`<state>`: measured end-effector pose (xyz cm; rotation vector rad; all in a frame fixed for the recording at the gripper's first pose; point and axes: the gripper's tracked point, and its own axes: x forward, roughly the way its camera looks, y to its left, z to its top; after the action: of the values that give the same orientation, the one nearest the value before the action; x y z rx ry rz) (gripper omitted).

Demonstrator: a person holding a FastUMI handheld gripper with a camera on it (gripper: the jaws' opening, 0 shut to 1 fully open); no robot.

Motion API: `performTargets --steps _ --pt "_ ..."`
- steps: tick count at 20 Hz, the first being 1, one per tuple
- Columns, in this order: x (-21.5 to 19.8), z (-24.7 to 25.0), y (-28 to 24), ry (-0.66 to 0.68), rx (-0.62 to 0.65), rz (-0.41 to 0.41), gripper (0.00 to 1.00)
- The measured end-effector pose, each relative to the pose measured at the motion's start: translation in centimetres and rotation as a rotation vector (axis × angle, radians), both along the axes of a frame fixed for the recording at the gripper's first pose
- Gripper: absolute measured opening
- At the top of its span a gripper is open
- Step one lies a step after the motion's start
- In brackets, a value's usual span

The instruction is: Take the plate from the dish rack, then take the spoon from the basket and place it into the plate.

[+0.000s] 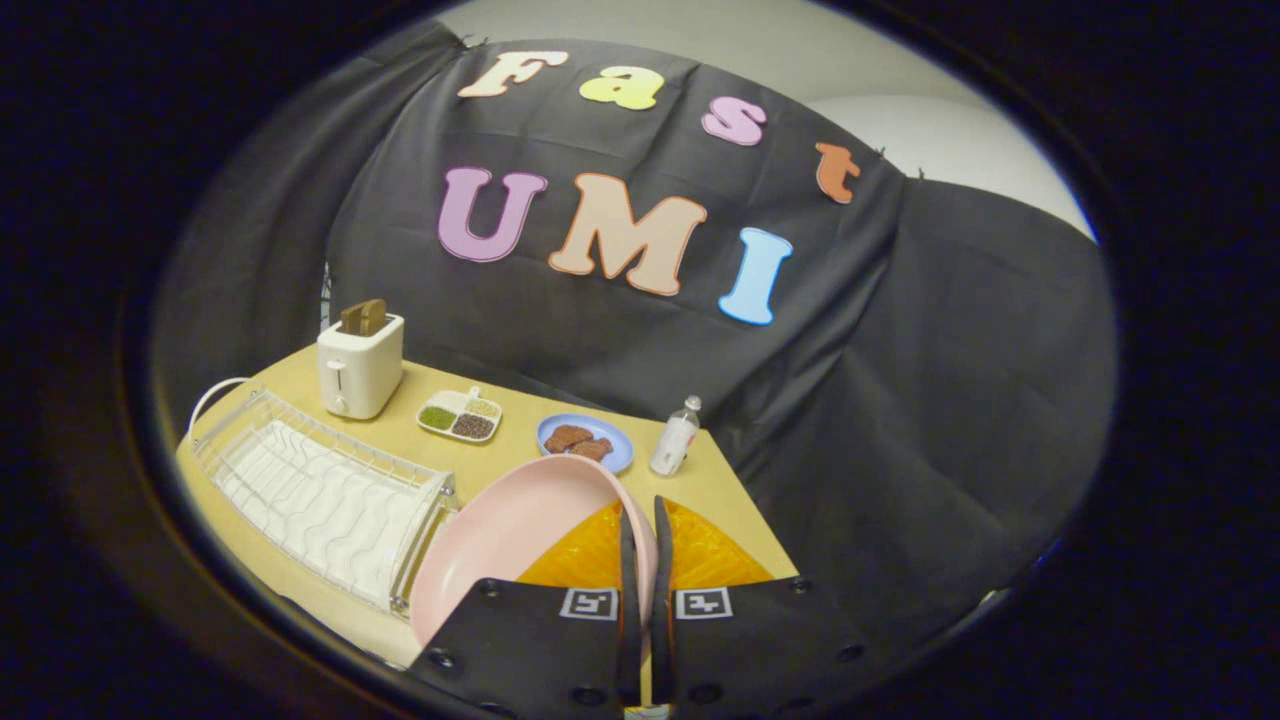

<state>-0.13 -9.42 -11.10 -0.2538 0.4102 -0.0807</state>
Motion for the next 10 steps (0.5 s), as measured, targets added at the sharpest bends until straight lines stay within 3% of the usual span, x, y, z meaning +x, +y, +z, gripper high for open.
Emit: performTargets --steps 10 --pt "-4.0 -9.5 -5.7 0.123 0.219 -0.036 0.07"
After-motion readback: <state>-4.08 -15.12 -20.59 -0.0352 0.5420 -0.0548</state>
